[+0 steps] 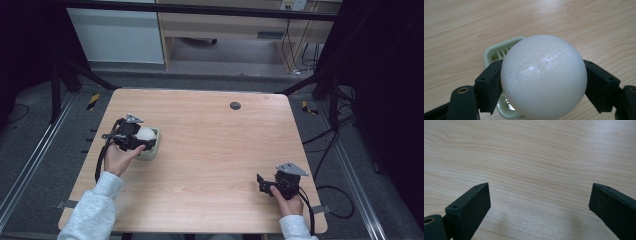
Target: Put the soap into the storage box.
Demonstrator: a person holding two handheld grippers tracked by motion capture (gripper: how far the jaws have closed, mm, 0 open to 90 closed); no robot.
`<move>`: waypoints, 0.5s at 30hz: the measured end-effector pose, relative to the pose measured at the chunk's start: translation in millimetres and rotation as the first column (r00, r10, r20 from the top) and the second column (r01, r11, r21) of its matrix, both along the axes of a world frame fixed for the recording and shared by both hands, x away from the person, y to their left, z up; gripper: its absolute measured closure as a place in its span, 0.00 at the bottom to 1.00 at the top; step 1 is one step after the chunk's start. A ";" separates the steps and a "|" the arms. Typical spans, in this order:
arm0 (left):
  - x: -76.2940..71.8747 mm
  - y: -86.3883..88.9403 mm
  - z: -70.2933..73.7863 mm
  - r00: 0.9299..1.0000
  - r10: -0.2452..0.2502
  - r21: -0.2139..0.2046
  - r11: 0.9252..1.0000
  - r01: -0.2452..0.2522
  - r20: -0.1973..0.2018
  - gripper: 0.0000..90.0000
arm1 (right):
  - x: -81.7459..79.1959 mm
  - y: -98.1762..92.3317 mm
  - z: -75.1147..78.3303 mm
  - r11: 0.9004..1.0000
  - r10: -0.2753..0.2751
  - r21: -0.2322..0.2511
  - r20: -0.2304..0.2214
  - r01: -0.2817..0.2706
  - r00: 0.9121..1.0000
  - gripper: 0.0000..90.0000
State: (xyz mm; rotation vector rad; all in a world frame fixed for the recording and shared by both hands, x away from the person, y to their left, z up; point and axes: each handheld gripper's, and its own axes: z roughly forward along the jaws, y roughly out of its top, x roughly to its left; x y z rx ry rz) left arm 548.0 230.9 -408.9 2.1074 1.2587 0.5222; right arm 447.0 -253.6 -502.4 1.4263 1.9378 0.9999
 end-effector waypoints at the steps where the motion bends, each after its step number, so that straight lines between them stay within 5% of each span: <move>1: 2.0 1.4 -1.2 1.000 0.005 -0.001 1.000 -0.005 -0.007 0.26 | -0.1 0.1 0.0 1.000 0.000 -0.001 0.000 0.000 1.000 0.05; 15: 15.8 3.5 -13.2 0.999 0.027 0.000 1.000 -0.027 -0.032 0.26 | -0.1 0.5 0.0 1.000 0.005 -0.003 -0.003 -0.005 1.000 0.05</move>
